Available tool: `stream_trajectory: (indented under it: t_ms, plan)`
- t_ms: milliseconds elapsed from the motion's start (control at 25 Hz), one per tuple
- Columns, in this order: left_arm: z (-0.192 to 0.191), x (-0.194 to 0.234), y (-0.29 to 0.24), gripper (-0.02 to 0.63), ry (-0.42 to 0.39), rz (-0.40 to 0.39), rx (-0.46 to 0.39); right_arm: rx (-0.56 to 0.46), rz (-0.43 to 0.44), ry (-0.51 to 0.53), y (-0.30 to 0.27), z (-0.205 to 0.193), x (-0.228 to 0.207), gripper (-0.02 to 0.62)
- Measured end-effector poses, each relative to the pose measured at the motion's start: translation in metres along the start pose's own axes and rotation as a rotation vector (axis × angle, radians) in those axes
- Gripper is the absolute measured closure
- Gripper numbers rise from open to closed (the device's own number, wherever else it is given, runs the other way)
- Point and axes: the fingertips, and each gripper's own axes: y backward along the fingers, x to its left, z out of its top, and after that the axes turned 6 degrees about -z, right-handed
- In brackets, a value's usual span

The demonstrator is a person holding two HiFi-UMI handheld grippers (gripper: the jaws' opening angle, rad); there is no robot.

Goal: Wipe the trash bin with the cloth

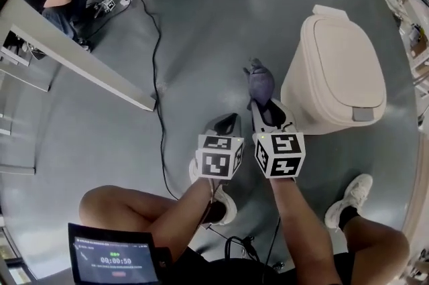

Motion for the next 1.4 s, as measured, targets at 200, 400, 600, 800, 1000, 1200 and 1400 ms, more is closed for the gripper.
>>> stream_trajectory:
  t_ms: [200, 400, 600, 800, 1000, 1200, 1400]
  plan:
    - [0.023, -0.006, 0.024, 0.607, 0.048, 0.086, -0.079, -0.084, 0.074, 0.055, 0.041, 0.044, 0.005, 0.486]
    - [0.052, -0.037, 0.045, 0.607, 0.045, 0.093, -0.175, -0.15, 0.095, 0.066, 0.086, 0.071, -0.001, 0.486]
    - [0.07, -0.09, 0.072, 0.607, 0.05, 0.086, -0.24, -0.194, 0.089, 0.131, 0.149, 0.102, -0.024, 0.486]
    - [0.085, -0.139, 0.088, 0.607, 0.012, 0.061, -0.288, -0.236, 0.06, 0.172, 0.206, 0.118, -0.057, 0.486]
    - [0.085, -0.188, 0.1, 0.607, -0.044, 0.031, -0.309, -0.242, -0.013, 0.18, 0.254, 0.108, -0.097, 0.486]
    - [0.092, -0.225, 0.111, 0.607, -0.106, -0.006, -0.337, -0.258, -0.092, 0.177, 0.282, 0.11, -0.132, 0.486]
    - [0.106, -0.239, 0.128, 0.607, -0.113, -0.018, -0.37, -0.258, -0.14, 0.153, 0.299, 0.11, -0.145, 0.486]
